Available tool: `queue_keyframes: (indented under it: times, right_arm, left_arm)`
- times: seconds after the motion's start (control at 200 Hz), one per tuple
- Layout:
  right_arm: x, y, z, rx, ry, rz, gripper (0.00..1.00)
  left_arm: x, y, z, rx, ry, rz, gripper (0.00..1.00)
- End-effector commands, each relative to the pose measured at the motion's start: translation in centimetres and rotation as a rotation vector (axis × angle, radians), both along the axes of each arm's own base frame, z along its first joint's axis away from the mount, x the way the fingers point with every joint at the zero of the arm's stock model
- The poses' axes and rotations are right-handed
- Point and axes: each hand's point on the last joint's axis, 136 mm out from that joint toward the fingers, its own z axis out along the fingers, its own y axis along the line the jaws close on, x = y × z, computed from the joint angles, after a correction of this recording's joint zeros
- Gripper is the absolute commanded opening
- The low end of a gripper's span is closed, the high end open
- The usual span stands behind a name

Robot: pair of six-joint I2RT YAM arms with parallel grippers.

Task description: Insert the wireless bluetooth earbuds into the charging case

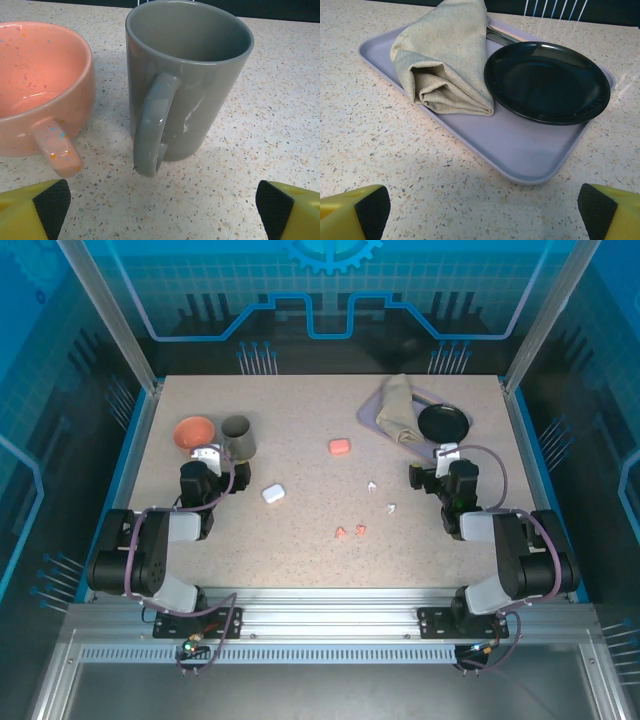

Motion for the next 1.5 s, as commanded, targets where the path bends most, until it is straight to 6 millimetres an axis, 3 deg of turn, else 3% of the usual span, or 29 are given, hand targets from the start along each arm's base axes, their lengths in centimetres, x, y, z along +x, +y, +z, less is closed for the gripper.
queue_keyframes:
  times: [0.0, 0.915, 1.01, 1.161, 1.341, 1.496]
  right_arm:
    - [0.6, 0.3, 0.9, 0.005, -0.039, -0.005, 1.0]
    - [0.6, 0.3, 0.9, 0.012, -0.036, -0.003, 1.0]
    - [0.5, 0.2, 0.9, 0.012, -0.03, -0.012, 1.0]
    - [0.9, -0.3, 2.5, 0.018, 0.027, -0.027, 1.0]
    - [0.6, 1.4, 5.1, 0.034, 0.067, 0.054, 1.0]
    - [-0.1, 4.9, 6.9, 0.016, 0.145, 0.146, 1.0]
  left_arm:
    - [0.3, -0.4, 0.2, -0.015, 0.001, -0.017, 0.99]
    - [0.2, -1.0, 0.3, -0.013, -0.001, -0.047, 0.99]
    - [0.0, -0.8, 1.2, 0.008, -0.024, -0.023, 0.99]
    - [-1.9, 0.1, 3.8, 0.022, -0.076, 0.056, 0.99]
    - [-4.2, 0.8, 6.2, -0.04, -0.04, 0.136, 0.99]
    - [-6.1, 1.0, 8.6, -0.219, 0.04, 0.232, 0.99]
